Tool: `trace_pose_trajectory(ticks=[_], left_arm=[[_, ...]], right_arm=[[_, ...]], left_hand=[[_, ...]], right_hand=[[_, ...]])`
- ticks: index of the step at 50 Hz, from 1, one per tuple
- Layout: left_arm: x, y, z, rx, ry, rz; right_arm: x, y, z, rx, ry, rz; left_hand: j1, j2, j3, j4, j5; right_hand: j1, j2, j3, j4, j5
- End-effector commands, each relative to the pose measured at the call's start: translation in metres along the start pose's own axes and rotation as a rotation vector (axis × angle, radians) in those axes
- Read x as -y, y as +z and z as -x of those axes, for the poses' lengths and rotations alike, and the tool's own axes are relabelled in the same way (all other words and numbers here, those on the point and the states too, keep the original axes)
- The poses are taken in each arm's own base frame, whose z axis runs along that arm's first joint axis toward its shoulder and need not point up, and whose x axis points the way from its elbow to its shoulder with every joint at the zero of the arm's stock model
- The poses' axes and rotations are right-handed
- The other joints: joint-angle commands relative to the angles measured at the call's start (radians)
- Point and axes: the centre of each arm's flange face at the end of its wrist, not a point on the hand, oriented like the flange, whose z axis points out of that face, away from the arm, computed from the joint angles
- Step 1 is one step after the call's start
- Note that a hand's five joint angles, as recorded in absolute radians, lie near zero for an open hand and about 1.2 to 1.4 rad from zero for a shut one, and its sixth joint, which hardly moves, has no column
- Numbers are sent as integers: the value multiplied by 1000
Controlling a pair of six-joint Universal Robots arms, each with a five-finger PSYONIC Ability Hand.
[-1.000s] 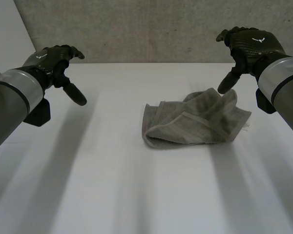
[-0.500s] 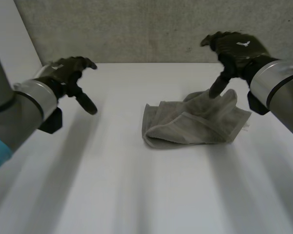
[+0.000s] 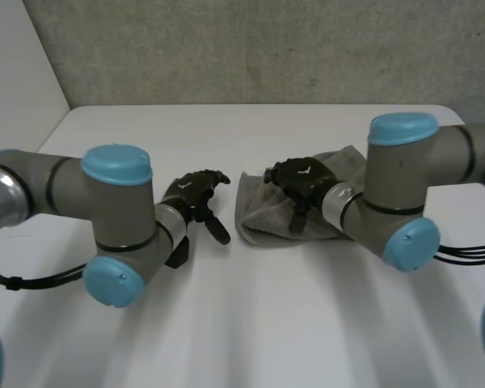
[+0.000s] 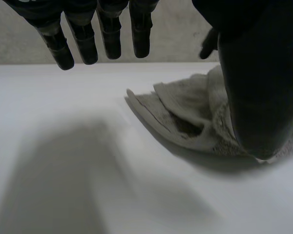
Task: Fold the towel.
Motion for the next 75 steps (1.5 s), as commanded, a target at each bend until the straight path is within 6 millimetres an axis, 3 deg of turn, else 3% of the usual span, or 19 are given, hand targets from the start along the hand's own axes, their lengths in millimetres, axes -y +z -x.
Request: trace_pose_trajectory(ticks=[1, 4, 5, 6, 8, 10, 13, 17, 19, 20, 22, 29, 39, 44, 53, 64, 70, 75], left_arm=[[-22, 10, -5, -17, 7, 40], [-28, 11, -6, -19, 8, 54], [-28, 11, -6, -19, 8, 54], [-31, 12, -6, -19, 8, 60], [-34, 12, -8, -24, 11, 64], [-36, 13, -9, -26, 12, 65], [-37, 14, -11, -32, 11, 59], [-34, 17, -14, -46, 11, 17], [-32, 19, -15, -51, 11, -1], [-32, 20, -15, -54, 11, -16], [-30, 22, -15, -58, 10, -32], [-26, 30, -19, -79, 1, -93], [-33, 31, -33, -126, -35, -104], [-37, 32, -37, -136, -32, -112], [-33, 32, -38, -143, -41, -136], [-32, 22, -47, -174, -107, -124], [-35, 20, -50, -186, -124, -113], [-39, 16, -61, -259, -163, -80]], right_arm=[[-11, 11, 19, 41, -6, 16], [-10, 11, 25, 54, -11, 13], [-8, 10, 24, 52, -10, 7], [-8, 10, 24, 52, -10, 7], [-1, 7, 23, 48, -11, -9], [7, 4, 20, 42, -13, -27], [22, -7, 10, 19, -10, -55], [25, -18, -1, -4, 0, -51], [34, -39, -20, -46, 14, -59], [34, -39, -20, -46, 14, -59], [37, -58, -28, -70, 26, -55], [42, -85, -28, -86, 37, -80], [91, -129, -31, -100, 161, -310], [105, -144, -28, -94, 172, -355], [94, -151, -21, -84, 175, -328], [54, -147, -6, -40, 119, -210], [32, -148, -14, -76, 101, -144], [26, -148, -19, -96, 96, -139]], left_hand=[[-38, 7, -42, -56, 22], [-38, 7, -42, -56, 22], [-38, 7, -42, -56, 22], [-38, 7, -42, -56, 22], [-38, 7, -42, -56, 22], [-38, 7, -42, -56, 22], [-38, 7, -42, -56, 22], [-38, 7, -42, -56, 22], [-38, 7, -42, -56, 22], [-38, 7, -42, -56, 22], [-38, 7, -42, -56, 22], [-20, 24, -42, -56, 40], [3, 48, -42, -56, 63], [36, 80, -42, -56, 96], [42, 86, -42, -56, 101], [45, 89, -42, -56, 104], [45, 89, -42, -56, 104], [47, 92, -42, -56, 107]], right_hand=[[83, 86, -50, -78, 64], [253, 257, -50, -78, 234], [460, 463, -50, -78, 440], [462, 465, -50, -78, 442], [979, 982, -50, -78, 959], [1094, 1097, -50, -78, 1074], [1095, 1098, -50, -78, 1076], [1095, 1098, -50, -78, 1076], [1095, 1098, -50, -78, 1076], [1095, 1098, -50, -78, 1076], [1095, 1098, -50, -78, 1076], [1095, 1098, -50, -78, 1076], [1095, 1098, -50, -78, 1076], [1095, 1098, -50, -78, 1076], [1095, 1098, -50, -78, 1076], [1095, 1098, -50, -78, 1076], [1095, 1098, -50, -78, 1076], [1095, 1098, -50, -78, 1076]])
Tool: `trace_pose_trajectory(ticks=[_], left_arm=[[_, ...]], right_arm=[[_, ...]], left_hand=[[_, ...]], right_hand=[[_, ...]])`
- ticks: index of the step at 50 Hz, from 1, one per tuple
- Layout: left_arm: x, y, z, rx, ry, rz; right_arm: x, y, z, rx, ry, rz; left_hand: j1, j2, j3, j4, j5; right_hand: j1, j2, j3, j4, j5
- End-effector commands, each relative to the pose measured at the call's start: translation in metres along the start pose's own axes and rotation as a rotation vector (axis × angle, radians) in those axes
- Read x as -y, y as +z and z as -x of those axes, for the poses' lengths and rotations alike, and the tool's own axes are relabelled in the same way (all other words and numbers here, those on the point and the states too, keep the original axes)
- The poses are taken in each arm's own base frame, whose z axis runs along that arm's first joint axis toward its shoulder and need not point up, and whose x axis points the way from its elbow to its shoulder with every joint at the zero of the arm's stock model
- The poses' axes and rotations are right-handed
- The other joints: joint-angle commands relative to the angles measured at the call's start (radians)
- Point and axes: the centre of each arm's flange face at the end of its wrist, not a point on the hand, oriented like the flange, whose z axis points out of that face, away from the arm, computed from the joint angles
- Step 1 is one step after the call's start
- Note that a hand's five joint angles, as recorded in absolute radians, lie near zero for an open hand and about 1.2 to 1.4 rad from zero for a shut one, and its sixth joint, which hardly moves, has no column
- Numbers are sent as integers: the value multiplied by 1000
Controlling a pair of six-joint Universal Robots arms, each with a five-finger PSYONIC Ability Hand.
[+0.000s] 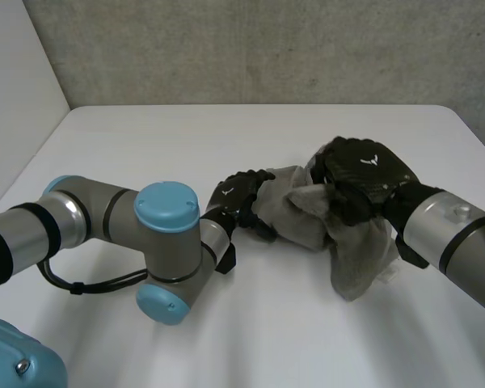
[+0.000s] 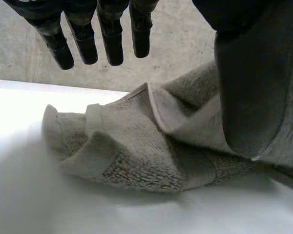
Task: Fold the towel.
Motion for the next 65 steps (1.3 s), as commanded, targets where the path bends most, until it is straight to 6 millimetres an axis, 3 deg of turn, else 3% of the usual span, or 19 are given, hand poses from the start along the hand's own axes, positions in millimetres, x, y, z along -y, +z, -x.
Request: trace_pose_trajectory(ticks=[1, 5, 10, 21, 32, 35, 40, 42, 43, 45, 47, 48, 50, 53, 55, 59, 62, 64, 65], left_arm=[[-6, -3, -11, -69, -50, 37], [-14, -7, -23, -147, -88, 89], [-19, -9, -26, -160, -90, 104], [-21, -9, -24, -152, -79, 110], [22, -5, -2, -43, 126, -6], [42, -4, 9, 11, 212, -52], [86, -3, -3, 0, 305, -174], [126, -5, -19, -20, 357, -285], [126, -5, -19, -20, 358, -285], [152, -11, -31, -31, 382, -358], [204, -33, -54, -53, 423, -508], [204, -34, -54, -53, 424, -509], [252, -67, -76, -65, 459, -684], [269, -83, -84, -71, 475, -769], [289, -116, -90, -68, 512, -907], [289, -133, -82, -38, 566, -954], [254, -125, -63, 5, 607, -831], [211, -119, -41, 45, 636, -658], [211, -119, -41, 45, 637, -658]], right_arm=[[-10, -2, -10, -35, -13, 22], [-9, -3, -13, -48, -12, 19], [-8, -4, -17, -61, -9, 14], [-3, -7, -20, -82, -27, -14], [-32, 10, -28, -34, -184, 90], [-34, 23, -32, -15, -280, 121], [10, 45, -31, 2, -363, 16], [63, 55, -34, -26, -380, -153], [63, 55, -34, -26, -380, -154], [121, 54, -41, -79, -377, -360], [145, 53, -45, -110, -373, -468], [145, 53, -45, -110, -373, -469], [189, 30, -45, -177, -357, -699], [208, -1, -43, -201, -349, -855], [202, -4, -40, -192, -343, -871], [163, 5, -35, -131, -323, -761], [90, 17, -28, -32, -327, -522], [68, 19, -24, -18, -349, -452], [68, 19, -24, -17, -349, -451]], left_hand=[[45, 22, -42, -56, 12], [173, 150, -42, -56, 140], [689, 666, -42, -56, 656], [876, 853, -42, -56, 843], [1098, 1075, -42, -56, 1065], [1098, 1075, -42, -56, 1065], [1098, 1075, -42, -56, 1065], [1098, 1075, -42, -56, 1065], [1098, 1075, -42, -56, 1065], [1098, 1075, -42, -56, 1065], [1098, 1075, -42, -56, 1065], [1098, 1075, -42, -56, 1065], [1098, 1075, -42, -56, 1065], [1098, 1075, -42, -56, 1065], [1098, 1075, -42, -56, 1065], [1098, 1075, -42, -56, 1065], [1098, 1075, -42, -56, 1065], [1098, 1075, -42, -56, 1065], [1098, 1075, -42, -56, 1065]], right_hand=[[126, 197, -50, -78, 100], [126, 197, -50, -78, 100], [126, 197, -50, -78, 100], [126, 197, -50, -78, 100], [126, 197, -50, -78, 100], [-263, -193, -50, -78, -289], [-249, -178, -50, -78, -274], [124, 195, -50, -78, 98], [126, 197, -50, -78, 100], [126, 197, -50, -78, 100], [126, 197, -50, -78, 100], [126, 197, -50, -78, 100], [126, 197, -50, -78, 100], [126, 197, -50, -78, 100], [126, 197, -50, -78, 100], [126, 197, -50, -78, 100], [126, 197, -50, -78, 100], [126, 197, -50, -78, 100], [126, 197, -50, -78, 100]])
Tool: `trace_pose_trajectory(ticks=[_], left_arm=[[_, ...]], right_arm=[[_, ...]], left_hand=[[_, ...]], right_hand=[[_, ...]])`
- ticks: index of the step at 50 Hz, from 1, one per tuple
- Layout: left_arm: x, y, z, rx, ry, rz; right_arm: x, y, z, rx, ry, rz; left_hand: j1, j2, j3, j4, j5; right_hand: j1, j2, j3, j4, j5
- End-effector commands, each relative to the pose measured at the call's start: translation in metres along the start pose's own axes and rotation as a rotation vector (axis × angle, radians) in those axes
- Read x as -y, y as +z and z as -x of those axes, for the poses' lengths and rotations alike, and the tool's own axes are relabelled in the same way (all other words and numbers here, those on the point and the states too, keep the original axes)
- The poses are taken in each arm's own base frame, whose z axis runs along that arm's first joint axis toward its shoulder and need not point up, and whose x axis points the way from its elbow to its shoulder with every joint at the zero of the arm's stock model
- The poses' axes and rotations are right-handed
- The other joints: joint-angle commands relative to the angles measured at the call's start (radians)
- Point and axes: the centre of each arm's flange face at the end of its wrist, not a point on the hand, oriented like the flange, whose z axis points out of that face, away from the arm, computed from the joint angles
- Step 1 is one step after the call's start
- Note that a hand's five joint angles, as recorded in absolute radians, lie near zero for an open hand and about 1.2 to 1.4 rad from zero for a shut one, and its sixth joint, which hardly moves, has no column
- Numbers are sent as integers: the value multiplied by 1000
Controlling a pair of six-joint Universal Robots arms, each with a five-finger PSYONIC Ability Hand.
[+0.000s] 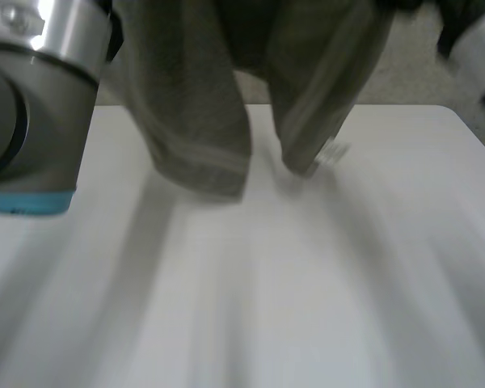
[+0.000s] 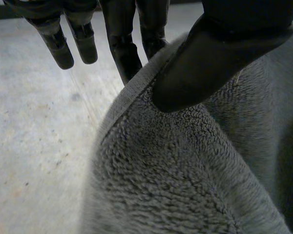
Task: Fold the towel.
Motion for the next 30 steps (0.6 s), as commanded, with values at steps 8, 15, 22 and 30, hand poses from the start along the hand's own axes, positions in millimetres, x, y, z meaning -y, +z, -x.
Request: trace_pose_trajectory(ticks=[8, 15, 22, 30], left_arm=[[-149, -166, -25, -132, 86, 725], [-172, -212, -60, -251, 59, 922], [-173, -211, -56, -227, 69, 936], [-175, -214, -45, -149, 105, 964]], right_arm=[[-127, -128, 83, 311, -126, 529], [-141, -136, 87, 312, -97, 639], [-144, -140, 80, 253, -99, 723], [-152, -145, 79, 174, 56, 780]], left_hand=[[101, 126, -42, -56, 73], [49, 74, -42, -56, 21], [-524, -499, -42, -56, -552], [-844, -819, -42, -56, -872]], right_hand=[[111, 77, -50, -78, 81], [111, 77, -50, -78, 81], [-698, -733, -50, -78, -729], [-889, -924, -50, -78, -919]])
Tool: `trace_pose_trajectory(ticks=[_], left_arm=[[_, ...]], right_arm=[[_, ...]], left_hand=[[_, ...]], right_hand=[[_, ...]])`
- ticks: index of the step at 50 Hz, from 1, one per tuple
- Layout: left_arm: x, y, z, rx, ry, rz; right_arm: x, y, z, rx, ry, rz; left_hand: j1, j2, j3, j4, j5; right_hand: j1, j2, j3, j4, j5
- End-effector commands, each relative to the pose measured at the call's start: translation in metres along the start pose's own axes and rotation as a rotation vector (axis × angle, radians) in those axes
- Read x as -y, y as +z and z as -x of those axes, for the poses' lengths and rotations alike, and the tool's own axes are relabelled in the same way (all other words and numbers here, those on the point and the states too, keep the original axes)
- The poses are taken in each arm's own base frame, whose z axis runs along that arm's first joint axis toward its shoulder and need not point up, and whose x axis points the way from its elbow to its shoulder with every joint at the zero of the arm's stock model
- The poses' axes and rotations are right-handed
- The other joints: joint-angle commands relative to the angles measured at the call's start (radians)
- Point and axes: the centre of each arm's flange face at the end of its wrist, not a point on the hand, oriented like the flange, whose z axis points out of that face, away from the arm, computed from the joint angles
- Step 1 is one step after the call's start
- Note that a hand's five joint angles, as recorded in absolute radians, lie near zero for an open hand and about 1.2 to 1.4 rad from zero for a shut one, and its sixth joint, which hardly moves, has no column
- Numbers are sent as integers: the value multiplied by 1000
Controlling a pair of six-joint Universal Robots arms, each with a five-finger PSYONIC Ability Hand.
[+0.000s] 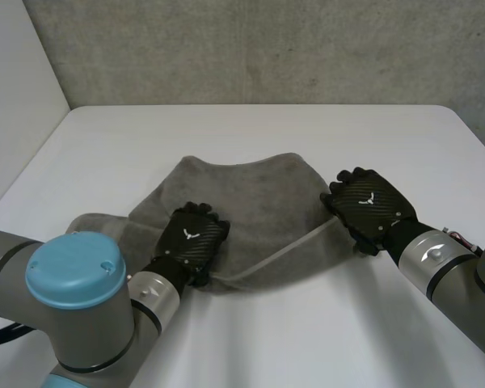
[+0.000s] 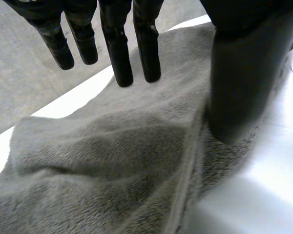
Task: Fold the towel.
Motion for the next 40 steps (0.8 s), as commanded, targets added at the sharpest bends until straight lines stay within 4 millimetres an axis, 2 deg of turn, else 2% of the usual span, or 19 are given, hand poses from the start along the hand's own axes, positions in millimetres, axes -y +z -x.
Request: trace_pose_trajectory(ticks=[1, 7, 14, 21, 29, 38, 40], left_arm=[[-2, -1, 8, 60, -5, 15], [-5, -9, 15, 83, -15, 34], [-9, -17, 31, 123, -28, 53], [-20, -23, 45, 165, -44, 109], [-30, -25, 58, 203, -63, 155], [-38, -29, 57, 200, -69, 196], [-40, -31, 54, 189, -69, 207]], right_arm=[[-7, 2, 0, -2, 125, 23], [-15, 3, 2, 7, 155, 48], [-24, 3, 14, 39, 173, 78], [-22, 1, 25, 69, 175, 72], [-23, 12, 23, 62, 164, 49], [-25, 23, 29, 91, 162, 40], [-25, 28, 35, 129, 160, 35]], left_hand=[[-96, -92, -42, -56, -74], [-108, -104, -42, -56, -86], [-108, -104, -42, -56, -86], [-102, -98, -42, -56, -80], [-87, -83, -42, -56, -65], [-84, -80, -42, -56, -63], [-84, -80, -42, -56, -63]], right_hand=[[-121, -143, -50, -78, -100], [-113, -134, -50, -78, -91], [-101, -122, -50, -78, -79], [-77, -99, -50, -78, -56], [-66, -87, -50, -78, -44], [-27, -49, -50, -78, -6], [-30, -52, -50, -78, -8]])
